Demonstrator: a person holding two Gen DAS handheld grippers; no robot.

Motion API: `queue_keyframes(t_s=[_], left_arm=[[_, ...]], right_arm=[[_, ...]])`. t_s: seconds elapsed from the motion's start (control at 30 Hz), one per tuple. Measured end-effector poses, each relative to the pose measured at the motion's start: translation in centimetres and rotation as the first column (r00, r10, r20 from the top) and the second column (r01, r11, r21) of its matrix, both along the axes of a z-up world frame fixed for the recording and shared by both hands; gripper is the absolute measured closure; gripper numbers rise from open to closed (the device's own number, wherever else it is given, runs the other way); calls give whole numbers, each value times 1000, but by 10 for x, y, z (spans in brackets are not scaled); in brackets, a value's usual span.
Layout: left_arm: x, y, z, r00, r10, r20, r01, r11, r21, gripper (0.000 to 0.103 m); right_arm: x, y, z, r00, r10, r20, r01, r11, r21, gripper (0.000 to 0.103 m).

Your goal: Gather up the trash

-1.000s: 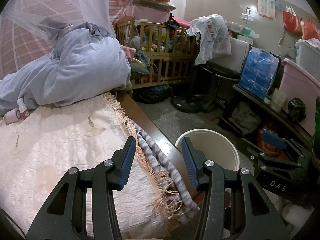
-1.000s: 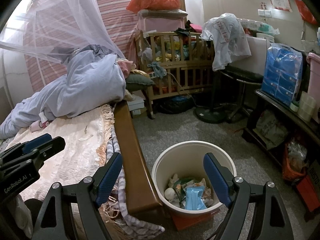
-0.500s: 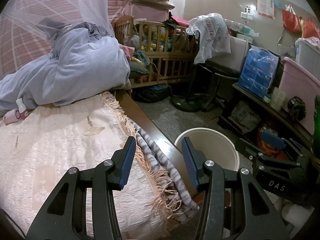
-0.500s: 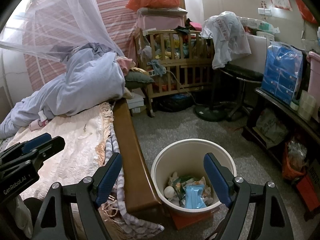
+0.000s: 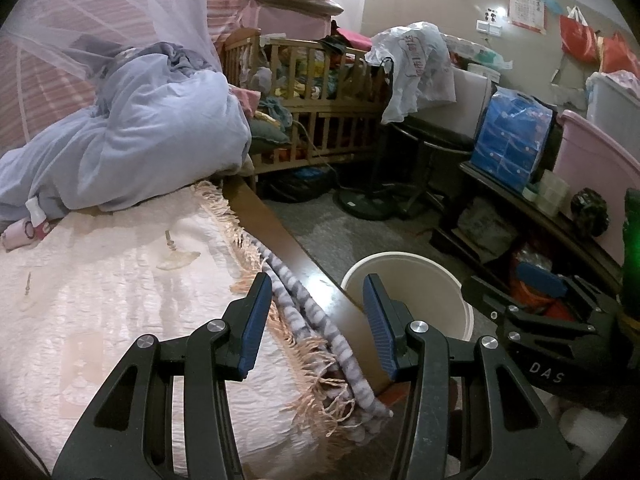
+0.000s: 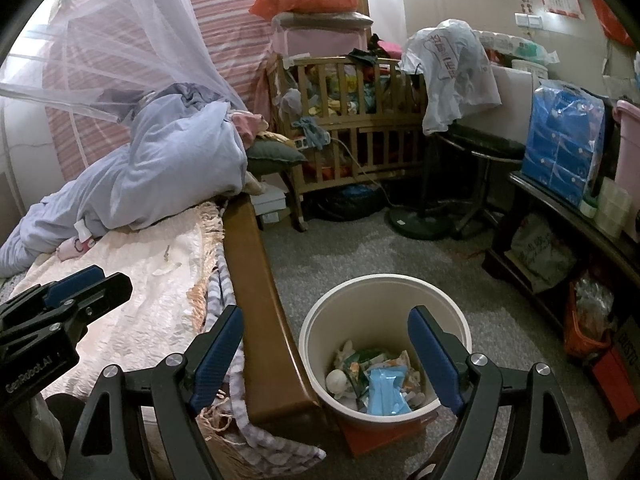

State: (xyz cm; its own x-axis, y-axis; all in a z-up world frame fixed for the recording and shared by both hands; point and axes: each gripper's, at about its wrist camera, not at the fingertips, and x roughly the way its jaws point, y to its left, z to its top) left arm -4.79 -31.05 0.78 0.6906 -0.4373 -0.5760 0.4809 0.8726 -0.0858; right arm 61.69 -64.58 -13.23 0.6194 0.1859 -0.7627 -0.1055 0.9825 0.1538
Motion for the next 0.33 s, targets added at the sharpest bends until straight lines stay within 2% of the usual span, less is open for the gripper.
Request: queue_keyframes(t_s=[0.33], left_arm=[[10,10,-1,999,4,-37,-4,1000,-10,57]], right_arm=[[8,0,-3,1000,15,-18,-15,1000,-5,20]])
